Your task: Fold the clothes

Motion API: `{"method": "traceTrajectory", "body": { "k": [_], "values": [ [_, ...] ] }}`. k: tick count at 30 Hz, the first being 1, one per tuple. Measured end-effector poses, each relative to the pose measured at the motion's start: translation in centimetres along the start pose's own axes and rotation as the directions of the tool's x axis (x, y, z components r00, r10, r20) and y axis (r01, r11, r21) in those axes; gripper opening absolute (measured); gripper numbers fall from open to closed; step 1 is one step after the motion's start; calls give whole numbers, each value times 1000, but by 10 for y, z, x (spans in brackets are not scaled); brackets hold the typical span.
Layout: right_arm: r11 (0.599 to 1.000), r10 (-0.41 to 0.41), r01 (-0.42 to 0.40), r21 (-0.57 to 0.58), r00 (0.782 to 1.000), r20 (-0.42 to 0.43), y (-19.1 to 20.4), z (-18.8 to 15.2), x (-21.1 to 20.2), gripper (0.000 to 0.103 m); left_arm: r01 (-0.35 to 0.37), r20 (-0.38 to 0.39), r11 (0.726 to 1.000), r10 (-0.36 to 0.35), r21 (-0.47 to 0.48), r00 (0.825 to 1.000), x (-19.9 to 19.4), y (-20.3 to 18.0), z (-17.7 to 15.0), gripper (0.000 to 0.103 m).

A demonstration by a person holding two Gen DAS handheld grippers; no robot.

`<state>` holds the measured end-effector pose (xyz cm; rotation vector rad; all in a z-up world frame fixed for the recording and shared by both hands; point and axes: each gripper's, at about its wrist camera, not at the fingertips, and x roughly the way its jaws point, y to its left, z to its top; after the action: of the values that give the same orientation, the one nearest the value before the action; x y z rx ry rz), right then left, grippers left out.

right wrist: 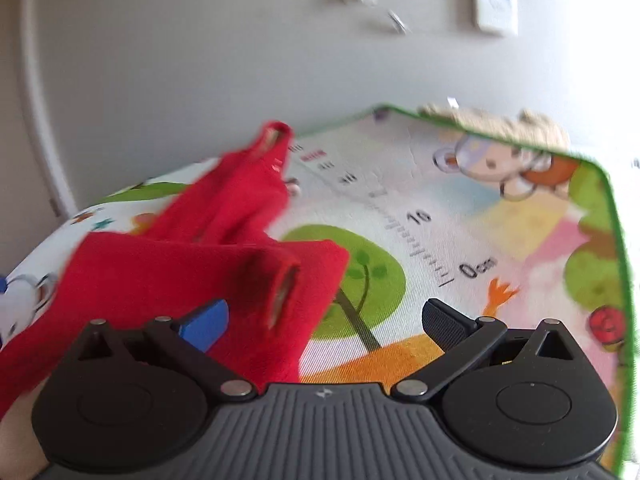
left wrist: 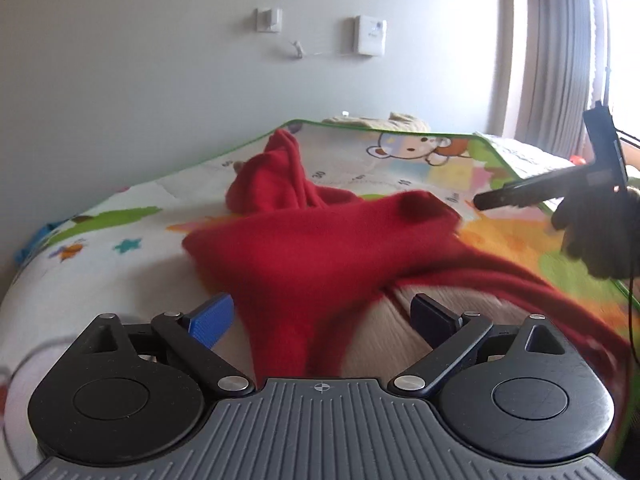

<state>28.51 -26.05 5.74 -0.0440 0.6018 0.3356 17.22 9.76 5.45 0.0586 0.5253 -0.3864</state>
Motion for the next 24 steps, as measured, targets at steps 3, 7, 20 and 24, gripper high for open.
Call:
{"method": "traceTrajectory", "body": {
  "k": [3, 7, 20, 24],
  "values": [
    [996, 61, -63, -69, 998, -21, 10, -24, -37, 103, 5, -9, 1000, -5, 19, 1000, -31, -17, -26, 99],
    [979, 65, -71, -190, 997, -36, 25, -76, -84, 103, 20, -65, 998, -16, 52, 998, -56, -37, -59, 99],
    [920, -97, 61, -387, 992, -74, 45, -173, -151, 103, -113, -182, 983, 139, 144, 973, -90, -51, -110, 100],
    [842, -305, 281, -460, 952, 22, 44, -175, -142, 103, -246, -182, 958, 270, 144, 945, -87, -35, -107, 100]
  ]
}}
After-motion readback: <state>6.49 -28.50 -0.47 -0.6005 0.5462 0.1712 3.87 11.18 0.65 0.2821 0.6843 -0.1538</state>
